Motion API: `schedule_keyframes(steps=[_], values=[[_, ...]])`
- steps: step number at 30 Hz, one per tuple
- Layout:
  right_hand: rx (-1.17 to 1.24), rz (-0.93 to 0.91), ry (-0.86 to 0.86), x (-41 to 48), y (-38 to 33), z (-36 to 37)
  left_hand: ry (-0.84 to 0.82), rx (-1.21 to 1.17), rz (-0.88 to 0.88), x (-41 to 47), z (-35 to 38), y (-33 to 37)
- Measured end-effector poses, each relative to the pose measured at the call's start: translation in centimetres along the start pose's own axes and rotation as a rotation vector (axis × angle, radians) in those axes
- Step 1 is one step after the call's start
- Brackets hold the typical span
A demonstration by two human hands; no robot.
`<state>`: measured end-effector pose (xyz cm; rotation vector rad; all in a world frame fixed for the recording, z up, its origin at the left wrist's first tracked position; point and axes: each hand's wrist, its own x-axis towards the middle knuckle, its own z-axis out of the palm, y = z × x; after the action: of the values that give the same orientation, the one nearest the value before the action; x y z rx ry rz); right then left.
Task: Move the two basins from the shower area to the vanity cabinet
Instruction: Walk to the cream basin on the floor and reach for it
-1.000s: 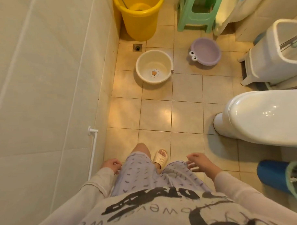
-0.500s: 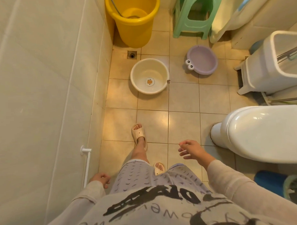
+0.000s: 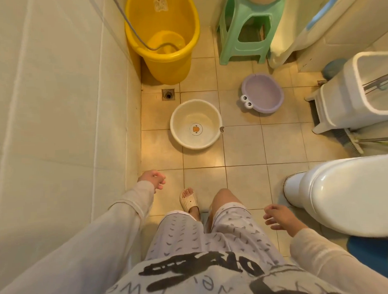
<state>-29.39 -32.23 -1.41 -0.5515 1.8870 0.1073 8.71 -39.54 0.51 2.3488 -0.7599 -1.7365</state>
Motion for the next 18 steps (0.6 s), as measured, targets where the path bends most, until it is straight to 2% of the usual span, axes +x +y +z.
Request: schedule_keyframes(steps=[5, 12, 15, 18], values=[[0.027, 0.007, 0.001, 1.3, -3.9, -0.8, 0.014, 0.059, -0.044, 1.5, -0.4, 2.0], [-0.019, -0.092, -0.084, 4.3, -13.4, -2.1, 0.036, 0.096, -0.287, 2.3, -0.3, -1.4], [-0.043, -0.154, -0.112, 5.5, -17.9, -3.3, 0.032, 0.011, -0.417, 2.2, 0.2, -2.0], [-0.084, -0.191, -0.134, 7.0, -21.2, -4.7, 0.059, -0.052, -0.441, 2.8, 0.8, -0.9]])
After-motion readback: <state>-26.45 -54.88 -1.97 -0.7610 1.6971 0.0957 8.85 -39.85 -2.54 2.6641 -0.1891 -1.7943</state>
